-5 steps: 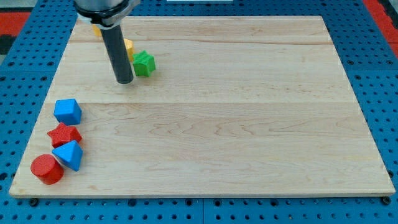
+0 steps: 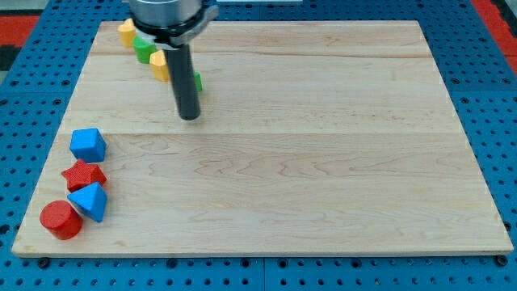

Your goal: Push the blue cube to the bottom of green star

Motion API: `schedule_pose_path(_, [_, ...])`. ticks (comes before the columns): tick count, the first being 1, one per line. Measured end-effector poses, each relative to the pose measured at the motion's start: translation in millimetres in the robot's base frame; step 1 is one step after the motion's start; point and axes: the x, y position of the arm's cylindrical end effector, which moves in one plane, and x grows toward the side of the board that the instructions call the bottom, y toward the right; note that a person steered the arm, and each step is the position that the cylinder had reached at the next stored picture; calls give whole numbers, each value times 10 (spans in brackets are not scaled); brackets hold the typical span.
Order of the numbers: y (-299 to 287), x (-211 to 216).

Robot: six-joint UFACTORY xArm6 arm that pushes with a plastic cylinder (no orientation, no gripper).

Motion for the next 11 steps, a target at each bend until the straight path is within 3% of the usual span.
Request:
schedule_pose_path(2, [-1586,-105])
schedule_pose_path(3, [-1873,-94])
schedule_pose_path(5, [-1736,693])
schedule_pose_path(8, [-245,459])
schedule_pose_path(10, [149,569])
schedule_pose_path(11, [42,280])
